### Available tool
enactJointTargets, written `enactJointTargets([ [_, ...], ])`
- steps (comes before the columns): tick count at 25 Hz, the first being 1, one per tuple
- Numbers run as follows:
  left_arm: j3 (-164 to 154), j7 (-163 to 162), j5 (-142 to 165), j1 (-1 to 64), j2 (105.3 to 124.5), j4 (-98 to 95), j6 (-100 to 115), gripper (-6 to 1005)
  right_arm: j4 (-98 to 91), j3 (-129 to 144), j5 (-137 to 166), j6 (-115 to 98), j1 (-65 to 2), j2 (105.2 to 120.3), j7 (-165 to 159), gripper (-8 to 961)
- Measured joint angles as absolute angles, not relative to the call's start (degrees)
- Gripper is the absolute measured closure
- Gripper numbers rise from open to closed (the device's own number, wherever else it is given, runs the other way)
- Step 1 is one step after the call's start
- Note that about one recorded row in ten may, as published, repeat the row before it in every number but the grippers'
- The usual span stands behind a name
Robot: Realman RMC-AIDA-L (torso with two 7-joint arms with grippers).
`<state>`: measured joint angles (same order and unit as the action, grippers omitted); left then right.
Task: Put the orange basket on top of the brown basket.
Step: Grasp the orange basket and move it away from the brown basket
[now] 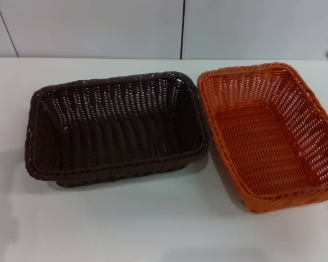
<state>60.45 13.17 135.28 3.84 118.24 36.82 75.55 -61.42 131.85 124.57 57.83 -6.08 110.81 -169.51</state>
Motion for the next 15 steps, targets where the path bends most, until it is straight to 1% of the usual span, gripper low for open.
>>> enactJointTargets([
  [2,61.20,7.52,134.53,3.59,118.31,31.16,76.78,204,-69.77,130.74,126.89,47.40,-5.74,107.71,-169.52,135],
  [4,61.47,4.29,133.76,3.74,118.39,27.03,77.52,195,-77.27,127.67,128.93,34.06,-5.49,105.88,-169.52,135],
  [5,61.49,3.39,133.37,3.88,118.46,25.36,77.80,195,-81.31,124.84,130.09,25.69,-5.27,105.45,-169.52,135],
  [7,61.51,3.18,132.58,4.07,118.52,23.40,78.20,194,-88.70,117.98,133.18,7.31,-4.96,105.56,-169.28,135],
  [10,61.56,3.24,132.07,4.13,118.53,22.25,78.52,194,-98.64,108.92,136.94,-19.21,-6.35,106.84,-166.38,135],
  [12,61.84,3.16,131.85,4.17,118.49,21.94,78.64,194,-103.57,103.14,137.33,-36.58,-7.68,108.65,-160.95,135],
  [13,62.00,3.16,131.82,4.21,118.48,21.87,78.70,194,-105.86,99.94,137.34,-45.74,-8.26,109.97,-157.44,136],
  [15,62.24,3.30,131.62,4.44,118.48,21.80,78.64,194,-109.98,92.92,137.32,-62.05,-9.38,113.64,-150.08,136],
])
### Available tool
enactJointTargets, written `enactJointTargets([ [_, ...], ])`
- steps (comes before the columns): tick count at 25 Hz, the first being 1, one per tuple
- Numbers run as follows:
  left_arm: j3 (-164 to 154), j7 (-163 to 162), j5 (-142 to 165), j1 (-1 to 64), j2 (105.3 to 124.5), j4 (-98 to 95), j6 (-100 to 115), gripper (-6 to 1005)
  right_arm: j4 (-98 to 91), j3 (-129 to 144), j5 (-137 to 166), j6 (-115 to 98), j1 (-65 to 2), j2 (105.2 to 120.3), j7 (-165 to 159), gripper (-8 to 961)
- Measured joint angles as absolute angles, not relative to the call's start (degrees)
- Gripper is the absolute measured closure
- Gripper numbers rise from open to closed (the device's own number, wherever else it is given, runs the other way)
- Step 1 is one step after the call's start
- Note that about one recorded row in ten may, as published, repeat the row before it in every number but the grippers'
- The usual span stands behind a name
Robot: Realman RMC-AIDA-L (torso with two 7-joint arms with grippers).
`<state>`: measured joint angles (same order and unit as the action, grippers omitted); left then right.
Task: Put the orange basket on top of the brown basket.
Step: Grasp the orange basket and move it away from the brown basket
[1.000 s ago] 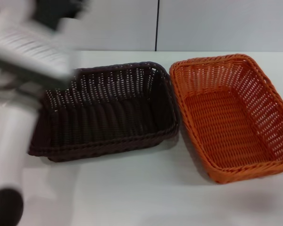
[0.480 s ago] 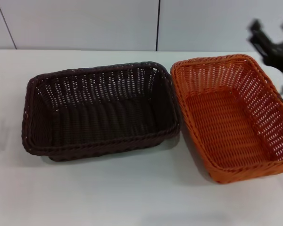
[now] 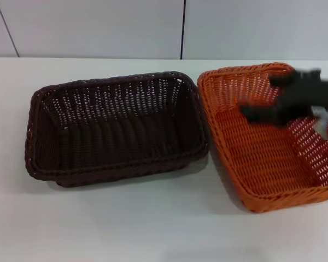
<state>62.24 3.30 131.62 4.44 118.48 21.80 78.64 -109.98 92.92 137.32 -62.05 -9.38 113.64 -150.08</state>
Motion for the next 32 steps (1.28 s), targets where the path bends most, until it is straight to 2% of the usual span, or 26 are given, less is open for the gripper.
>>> enactJointTargets([
  [1,62.25,3.42,131.36,4.60,118.48,21.76,78.45,194,-111.87,88.72,137.32,-70.07,-10.10,115.92,-145.84,136],
  [3,62.27,3.50,131.17,4.72,118.46,21.72,78.28,194,-115.17,82.13,136.60,-84.16,-11.33,118.92,-139.32,136],
  [5,62.38,3.66,130.02,5.35,118.38,21.41,77.04,194,-117.39,77.96,133.17,-94.67,-12.63,118.72,-137.45,136],
  [10,62.38,3.82,129.05,5.53,118.47,21.05,76.86,194,-116.40,73.21,133.09,-103.93,-15.61,118.65,-136.57,136],
  [32,62.31,3.40,128.63,5.02,118.47,21.34,76.84,194,-102.51,82.06,145.21,-99.13,-18.59,118.80,-134.64,165],
])
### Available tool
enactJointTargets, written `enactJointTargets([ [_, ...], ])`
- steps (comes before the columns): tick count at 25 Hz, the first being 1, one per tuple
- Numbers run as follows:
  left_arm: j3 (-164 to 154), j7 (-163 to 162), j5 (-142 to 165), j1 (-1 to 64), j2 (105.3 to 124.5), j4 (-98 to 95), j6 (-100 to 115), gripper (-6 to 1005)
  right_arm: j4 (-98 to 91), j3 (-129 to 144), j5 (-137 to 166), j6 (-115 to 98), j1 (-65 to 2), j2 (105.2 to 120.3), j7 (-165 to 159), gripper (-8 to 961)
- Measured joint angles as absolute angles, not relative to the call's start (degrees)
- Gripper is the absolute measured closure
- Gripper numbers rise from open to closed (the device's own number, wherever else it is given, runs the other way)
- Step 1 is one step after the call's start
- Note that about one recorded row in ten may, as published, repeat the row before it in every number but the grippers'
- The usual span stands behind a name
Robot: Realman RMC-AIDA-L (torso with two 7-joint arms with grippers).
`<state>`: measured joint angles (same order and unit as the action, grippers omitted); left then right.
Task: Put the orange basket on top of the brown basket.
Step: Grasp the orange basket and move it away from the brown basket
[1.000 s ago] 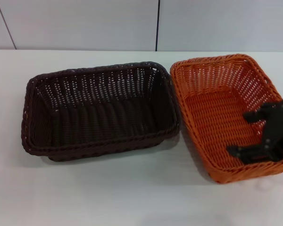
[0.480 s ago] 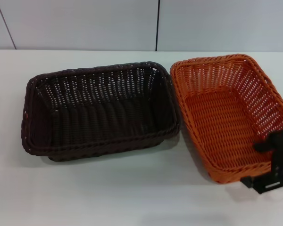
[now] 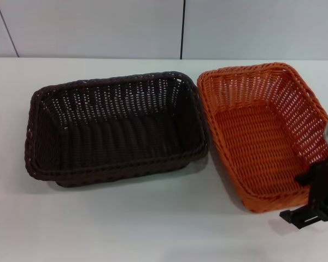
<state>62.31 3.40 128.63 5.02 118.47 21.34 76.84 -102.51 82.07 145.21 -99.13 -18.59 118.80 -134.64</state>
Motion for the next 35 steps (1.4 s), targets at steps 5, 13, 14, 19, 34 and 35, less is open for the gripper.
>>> enactJointTargets([
  [5,62.16,3.40,128.58,5.00,118.47,21.04,76.83,194,-98.91,85.45,149.06,-96.35,-19.54,118.96,-134.92,174],
  [13,62.05,3.33,128.58,4.87,118.47,20.83,76.94,194,-98.72,91.58,157.53,-92.33,-19.91,119.09,-140.41,188],
  [14,62.05,3.33,128.58,4.87,118.47,20.83,76.94,194,-98.72,91.58,157.53,-92.33,-19.91,119.09,-140.41,233],
  [19,62.16,3.27,128.58,4.81,118.35,20.67,76.89,194,-100.44,92.29,157.78,-92.25,-19.88,119.09,-140.64,454],
  [34,62.31,3.25,128.58,5.01,118.21,20.00,76.90,194,-104.49,92.46,158.38,-91.81,-19.44,119.09,-144.81,685],
  [35,62.31,3.25,128.58,5.01,118.21,20.00,76.90,194,-105.63,92.45,158.38,-91.70,-19.23,119.12,-145.10,691],
])
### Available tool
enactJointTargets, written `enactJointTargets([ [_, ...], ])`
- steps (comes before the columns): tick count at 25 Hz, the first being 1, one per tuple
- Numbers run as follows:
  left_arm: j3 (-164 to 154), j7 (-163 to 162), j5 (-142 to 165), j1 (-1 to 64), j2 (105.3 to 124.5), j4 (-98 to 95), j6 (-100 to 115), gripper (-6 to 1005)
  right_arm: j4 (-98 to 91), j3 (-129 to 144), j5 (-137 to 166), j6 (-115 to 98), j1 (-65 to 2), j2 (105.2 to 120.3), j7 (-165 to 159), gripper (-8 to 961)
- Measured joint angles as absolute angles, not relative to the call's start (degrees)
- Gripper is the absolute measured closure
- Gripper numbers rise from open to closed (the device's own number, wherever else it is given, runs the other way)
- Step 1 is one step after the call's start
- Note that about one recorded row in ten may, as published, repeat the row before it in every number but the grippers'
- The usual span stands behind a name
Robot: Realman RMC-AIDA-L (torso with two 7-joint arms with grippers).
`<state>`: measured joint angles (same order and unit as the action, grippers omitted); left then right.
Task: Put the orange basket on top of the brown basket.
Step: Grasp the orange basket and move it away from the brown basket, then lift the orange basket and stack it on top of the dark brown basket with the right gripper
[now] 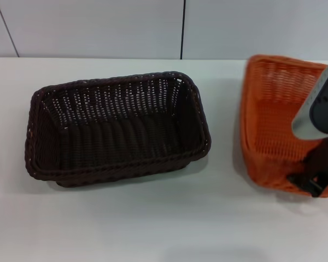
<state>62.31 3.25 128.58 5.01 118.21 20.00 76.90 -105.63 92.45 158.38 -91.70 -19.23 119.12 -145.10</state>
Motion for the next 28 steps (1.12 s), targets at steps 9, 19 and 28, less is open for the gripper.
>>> enactJointTargets([
  [9,62.22,3.25,128.61,4.84,118.21,19.94,77.18,194,-114.13,92.92,158.31,-90.58,-18.11,119.18,-146.41,763],
  [19,62.31,3.18,128.58,4.82,118.21,19.38,77.06,194,-117.23,94.04,158.28,-86.43,-21.20,118.81,-143.86,785],
  [28,62.31,3.16,128.20,4.84,118.42,19.35,76.85,194,-117.62,104.18,158.47,-75.90,-23.18,118.93,-115.46,785],
])
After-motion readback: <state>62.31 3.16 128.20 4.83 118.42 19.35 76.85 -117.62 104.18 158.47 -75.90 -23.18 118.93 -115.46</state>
